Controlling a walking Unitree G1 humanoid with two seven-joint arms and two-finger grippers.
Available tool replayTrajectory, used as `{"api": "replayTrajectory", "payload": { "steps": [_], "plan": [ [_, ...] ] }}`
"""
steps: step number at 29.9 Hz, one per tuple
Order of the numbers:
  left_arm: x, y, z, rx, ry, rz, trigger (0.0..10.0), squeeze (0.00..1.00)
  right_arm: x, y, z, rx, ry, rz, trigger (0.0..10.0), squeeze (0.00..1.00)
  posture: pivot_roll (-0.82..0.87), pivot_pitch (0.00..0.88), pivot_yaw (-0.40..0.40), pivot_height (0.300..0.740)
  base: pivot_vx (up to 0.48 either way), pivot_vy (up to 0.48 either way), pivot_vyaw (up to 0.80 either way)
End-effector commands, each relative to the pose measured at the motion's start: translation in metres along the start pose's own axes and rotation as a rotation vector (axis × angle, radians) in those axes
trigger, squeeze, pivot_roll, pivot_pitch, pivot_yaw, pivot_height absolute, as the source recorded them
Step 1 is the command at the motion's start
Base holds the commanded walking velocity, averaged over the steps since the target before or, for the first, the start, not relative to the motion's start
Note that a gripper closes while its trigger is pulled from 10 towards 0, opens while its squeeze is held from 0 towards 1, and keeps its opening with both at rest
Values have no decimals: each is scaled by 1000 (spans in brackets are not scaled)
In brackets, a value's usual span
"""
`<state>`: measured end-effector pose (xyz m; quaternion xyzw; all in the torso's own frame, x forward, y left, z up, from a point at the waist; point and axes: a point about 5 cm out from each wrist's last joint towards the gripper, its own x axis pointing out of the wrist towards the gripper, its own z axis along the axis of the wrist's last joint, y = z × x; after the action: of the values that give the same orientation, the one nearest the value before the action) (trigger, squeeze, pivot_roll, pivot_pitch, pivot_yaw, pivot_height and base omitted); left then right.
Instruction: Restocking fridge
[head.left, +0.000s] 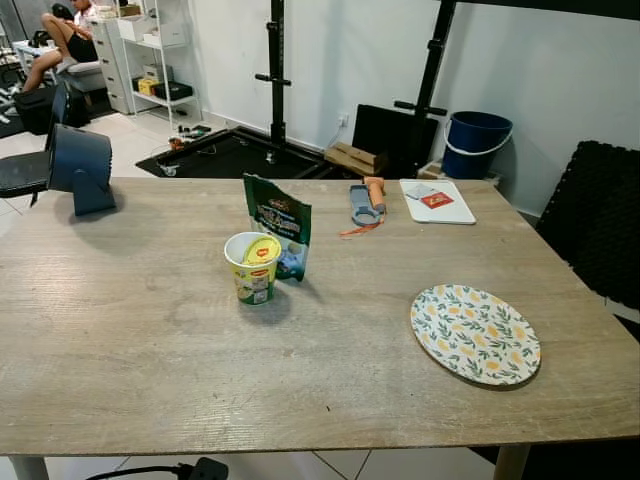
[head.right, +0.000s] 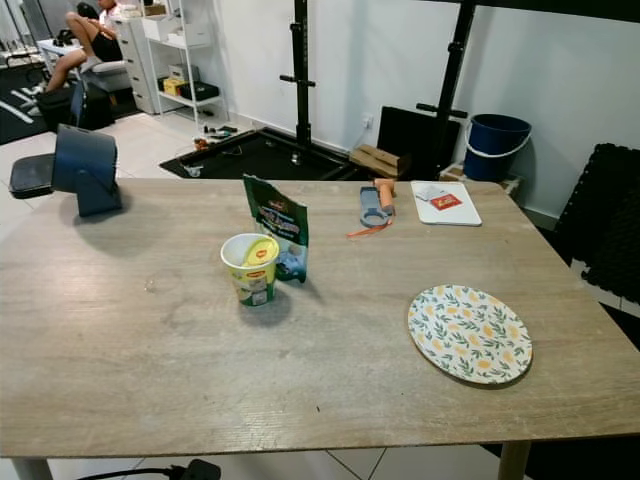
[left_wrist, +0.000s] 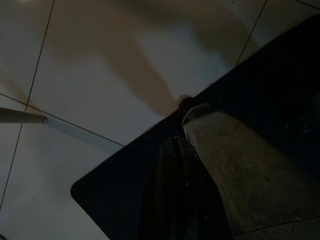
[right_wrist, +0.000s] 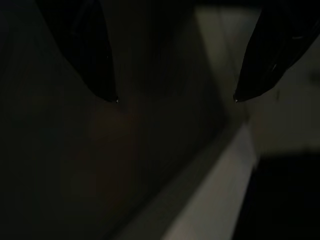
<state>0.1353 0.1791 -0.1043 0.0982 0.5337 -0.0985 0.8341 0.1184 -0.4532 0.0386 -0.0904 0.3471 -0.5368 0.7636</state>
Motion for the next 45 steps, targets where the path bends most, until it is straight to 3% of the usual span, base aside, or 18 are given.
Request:
{"api": "replayTrajectory", "payload": {
  "steps": [1,4,10,11,19,20,22,23,28,30,31,35,37,38,40,43,44,45],
  "plan": [
    [-1,-6,-16,-12,58,-14,10000,0,0,2,13,-9,-62,4,10000,0,-46,0,-42,740,0,0,0],
    [-1,-5,-15,-13,56,-12,10000,0,-2,9,57,43,-218,15,10000,0,-42,0,-44,740,0,0,0],
    [-1,-5,-15,-12,57,-11,10000,0,-8,21,84,116,-309,75,10000,0,-42,0,-45,740,0,0,0],
    [-2,-5,-16,-11,58,-11,10000,0,-13,30,100,144,-372,124,10000,0,-39,0,-47,740,0,0,0],
    [-2,-3,-17,-8,61,-8,10000,0,-29,51,136,251,-513,283,10000,0,-35,0,-43,740,0,0,0],
    [-2,-3,-17,-6,61,-7,10000,0,-41,66,155,292,-584,406,10000,0,-32,0,-43,740,0,0,0],
    [-2,-2,-17,-5,61,-6,10000,0,-45,71,161,300,-605,444,10000,0,-32,0,-43,740,0,0,0],
    [-2,-1,-17,-3,61,-5,10000,0,-59,88,173,341,-646,591,10000,0,-29,0,-42,740,0,0,0],
    [-2,-1,-17,-2,60,-3,10000,0,-81,117,185,358,-685,788,10000,0,-28,0,-42,740,0,0,0],
    [-2,-2,-16,-2,59,-5,10000,0,-108,149,191,328,-720,959,10000,0,-20,0,-47,740,0,0,0],
    [-2,-2,-16,-2,59,-5,10000,0,-108,149,191,328,-720,959,10000,0,-20,0,-47,740,0,0,0],
    [-2,-3,-16,-5,57,-6,10000,0,-132,173,195,324,-739,1116,10000,0,-12,0,-49,740,0,0,0],
    [-2,-3,-16,-11,56,-6,10000,0,-163,194,201,331,-791,1314,10000,0,-6,0,-52,740,0,0,0],
    [-2,-3,-16,-11,56,-6,10000,0,-163,194,201,331,-791,1314,10000,0,-6,0,-52,740,0,0,0],
    [-2,-4,-16,-18,55,-6,10000,0,-189,208,205,351,-828,1501,10000,0,-1,0,-54,740,0,0,606],
    [-2,-5,-16,-20,55,-6,10000,0,-199,214,203,337,-841,1582,10000,0,-1,0,-54,740,0,0,800],
    [-2,-5,-16,-22,55,-6,10000,0,-215,224,196,311,-837,1713,10000,0,4,0,-54,740,0,0,800],
    [-2,-5,-16,-22,55,-6,10000,0,-215,224,196,311,-837,1713,10000,0,4,0,-54,740,0,0,800]
  ]
}}
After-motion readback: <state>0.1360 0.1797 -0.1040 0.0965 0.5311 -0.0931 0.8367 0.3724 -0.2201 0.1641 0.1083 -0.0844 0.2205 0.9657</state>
